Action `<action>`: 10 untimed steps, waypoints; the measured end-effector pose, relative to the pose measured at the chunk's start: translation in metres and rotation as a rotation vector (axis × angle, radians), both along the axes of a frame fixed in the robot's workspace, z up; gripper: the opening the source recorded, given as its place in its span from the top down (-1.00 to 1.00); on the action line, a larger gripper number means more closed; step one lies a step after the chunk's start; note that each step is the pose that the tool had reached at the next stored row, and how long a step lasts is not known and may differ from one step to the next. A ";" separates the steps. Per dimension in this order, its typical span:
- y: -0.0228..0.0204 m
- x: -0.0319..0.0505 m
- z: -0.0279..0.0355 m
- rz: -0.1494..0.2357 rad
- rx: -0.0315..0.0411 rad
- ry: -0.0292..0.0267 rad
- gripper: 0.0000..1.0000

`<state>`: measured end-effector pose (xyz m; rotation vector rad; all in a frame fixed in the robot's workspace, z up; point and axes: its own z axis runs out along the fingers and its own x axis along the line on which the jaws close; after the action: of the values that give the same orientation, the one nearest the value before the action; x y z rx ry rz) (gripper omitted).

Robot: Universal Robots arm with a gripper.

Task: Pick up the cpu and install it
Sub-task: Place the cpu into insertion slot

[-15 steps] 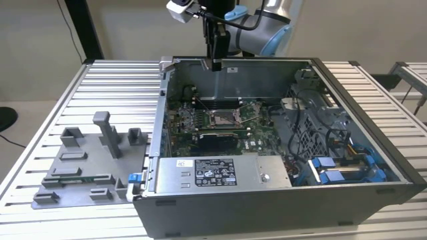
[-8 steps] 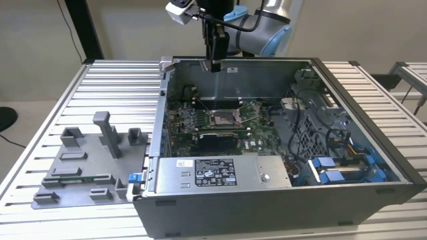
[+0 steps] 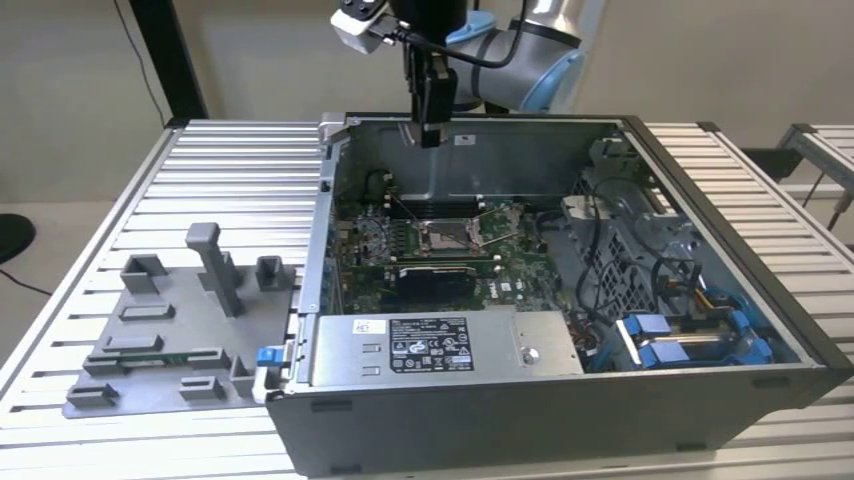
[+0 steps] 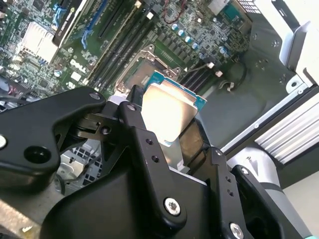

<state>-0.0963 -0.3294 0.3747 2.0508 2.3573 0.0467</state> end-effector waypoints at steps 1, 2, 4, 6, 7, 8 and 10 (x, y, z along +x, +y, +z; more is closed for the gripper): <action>0.0000 -0.0001 -0.0007 0.000 0.0000 0.0000 1.00; 0.0000 -0.0001 -0.0014 0.000 0.0001 -0.0001 1.00; 0.0001 -0.0003 -0.0028 0.000 0.0000 0.0000 1.00; 0.0002 -0.0003 -0.0041 0.000 0.0001 0.0000 1.00; 0.0002 -0.0004 -0.0048 0.000 -0.0001 0.0000 1.00; 0.0003 -0.0004 -0.0054 0.000 0.0001 0.0000 1.00; 0.0003 -0.0004 -0.0067 0.000 0.0000 0.0000 1.00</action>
<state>-0.0967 -0.3291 0.3680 2.0508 2.3573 0.0467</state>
